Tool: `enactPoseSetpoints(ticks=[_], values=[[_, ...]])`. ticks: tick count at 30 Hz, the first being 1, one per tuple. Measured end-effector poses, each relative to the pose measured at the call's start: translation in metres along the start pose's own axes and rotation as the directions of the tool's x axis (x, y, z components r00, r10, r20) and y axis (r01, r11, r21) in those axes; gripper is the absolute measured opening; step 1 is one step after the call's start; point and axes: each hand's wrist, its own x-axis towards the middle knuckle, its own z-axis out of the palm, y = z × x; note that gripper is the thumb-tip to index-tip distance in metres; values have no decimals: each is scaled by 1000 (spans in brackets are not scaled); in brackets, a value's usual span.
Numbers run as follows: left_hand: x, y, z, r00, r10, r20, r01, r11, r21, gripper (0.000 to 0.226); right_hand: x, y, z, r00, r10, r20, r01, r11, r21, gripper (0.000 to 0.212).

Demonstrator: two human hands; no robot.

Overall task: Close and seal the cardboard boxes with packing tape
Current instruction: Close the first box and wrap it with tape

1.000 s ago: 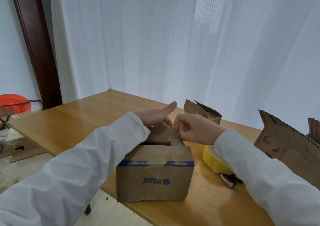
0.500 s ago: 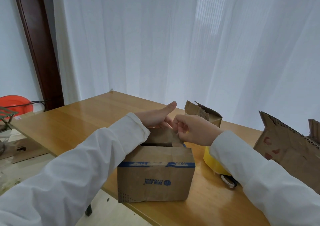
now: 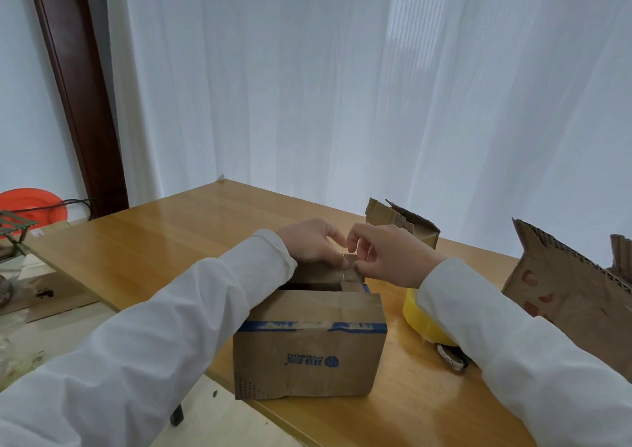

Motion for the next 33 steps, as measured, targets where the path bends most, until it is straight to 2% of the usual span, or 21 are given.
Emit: enactPoseSetpoints(ticks=[5, 8, 11, 13, 14, 16, 19, 22, 26, 29, 33], values=[[0, 0, 5, 998, 23, -51, -23, 1000, 11, 49, -3, 2, 3, 998, 31, -49, -32, 999, -10, 16], [-2, 1, 7, 997, 34, -65, -33, 999, 21, 49, -5, 1, 4, 995, 17, -102, -27, 995, -94, 16], [-5, 2, 7, 997, 43, -63, -42, 999, 21, 47, -8, 4, 3, 987, 42, -157, -62, 990, -124, 41], [-6, 3, 7, 997, 56, -60, -54, 998, 23, 46, -9, 8, 0, 975, 99, -199, -93, 995, 40, 54], [-6, 4, 8, 996, 63, -59, -62, 998, 25, 46, -10, 11, -1, 973, 125, -196, -95, 983, 155, 53], [-6, 3, 9, 995, 74, -65, -73, 997, 13, 45, -10, 17, -2, 981, 147, -123, -100, 941, 322, 38], [-6, 1, 9, 991, 87, -99, -85, 996, 27, 45, -10, 19, 3, 992, 126, -14, -111, 916, 386, 17], [-8, 2, 10, 982, 113, -153, -105, 993, 57, 40, -9, 17, 10, 990, 141, -21, -115, 874, 473, 8], [-11, 2, 17, 959, 132, -250, -114, 990, 86, 39, -9, 15, 16, 971, 238, 0, -187, 764, 618, 12], [-12, -1, 22, 928, 158, -337, -110, 981, 158, 41, -7, 11, 23, 939, 342, 36, -259, 634, 729, 17], [-18, 0, 19, 941, 182, -287, -122, 969, 213, 51, -7, 5, 30, 900, 421, 110, -331, 498, 801, 19]])
